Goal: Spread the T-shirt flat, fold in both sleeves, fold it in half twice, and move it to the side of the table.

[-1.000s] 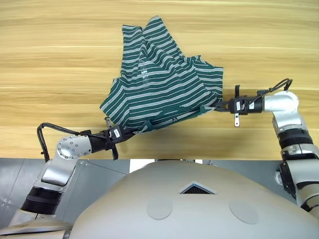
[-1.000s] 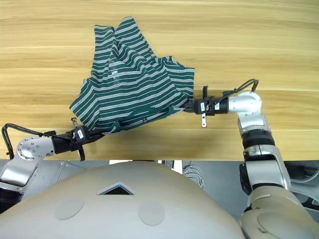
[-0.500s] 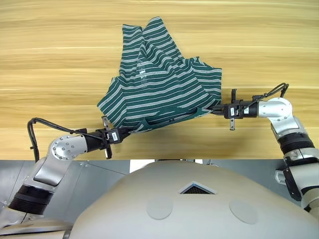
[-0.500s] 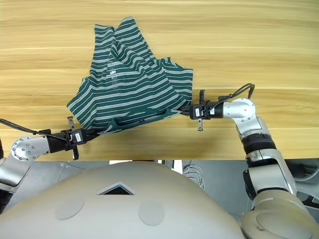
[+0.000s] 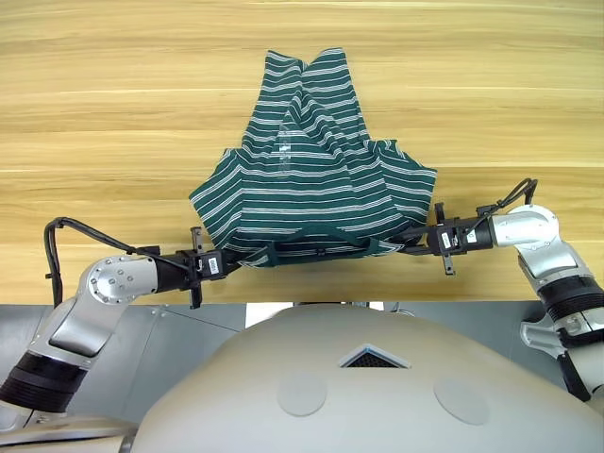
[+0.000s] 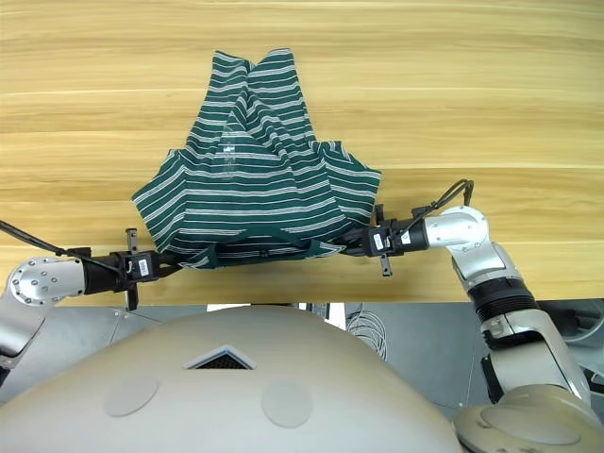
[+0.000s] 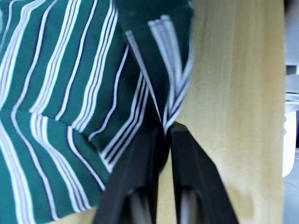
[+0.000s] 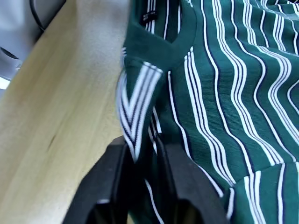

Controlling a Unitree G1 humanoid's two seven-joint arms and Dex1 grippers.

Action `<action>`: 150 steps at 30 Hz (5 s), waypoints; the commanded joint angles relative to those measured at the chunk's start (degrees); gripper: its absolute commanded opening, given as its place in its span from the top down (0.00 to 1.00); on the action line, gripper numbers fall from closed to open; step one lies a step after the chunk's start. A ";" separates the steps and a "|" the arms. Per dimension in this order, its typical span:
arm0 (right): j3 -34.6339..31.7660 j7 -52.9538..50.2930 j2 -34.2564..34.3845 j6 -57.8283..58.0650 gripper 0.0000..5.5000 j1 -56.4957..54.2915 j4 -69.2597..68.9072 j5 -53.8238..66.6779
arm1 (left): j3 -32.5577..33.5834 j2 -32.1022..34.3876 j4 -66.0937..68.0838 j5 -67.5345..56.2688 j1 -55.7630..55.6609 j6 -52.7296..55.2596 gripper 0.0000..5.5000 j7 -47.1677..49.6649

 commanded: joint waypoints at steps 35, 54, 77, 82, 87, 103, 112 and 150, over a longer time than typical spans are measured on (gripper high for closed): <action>-6.38 -39.85 33.51 30.34 0.99 -38.93 26.66 -6.51 | 4.32 -32.75 13.28 -10.13 -27.20 7.30 0.51 24.61; -9.98 -56.80 32.53 30.51 0.99 -44.16 53.16 -16.52 | 2.86 -35.07 1.57 -11.02 -19.13 8.76 0.51 25.08; -7.38 -54.82 33.61 21.41 0.99 -44.22 51.48 -20.39 | -0.15 -43.26 78.49 5.63 -80.89 -0.57 0.51 39.40; -6.83 -55.14 34.75 21.35 0.99 -44.51 51.50 -20.82 | -3.90 -48.01 91.55 11.76 -84.45 -3.78 0.51 42.90; -6.76 -55.63 35.84 21.27 0.99 -44.79 51.57 -21.59 | -2.06 -51.58 95.04 11.93 -84.06 -5.19 0.51 43.45; -6.57 -54.76 36.51 20.60 0.99 -44.90 50.33 -21.62 | -6.00 -49.88 97.55 21.22 -77.13 -2.60 0.51 48.62; -7.51 -55.58 34.02 20.89 0.99 -43.83 51.10 -21.31 | -3.36 -47.89 96.99 20.03 -77.03 -3.46 0.51 48.43; -9.02 -54.30 31.87 20.30 0.99 -33.22 44.09 -20.23 | 11.74 -48.03 93.07 7.99 -65.31 -11.72 0.51 57.31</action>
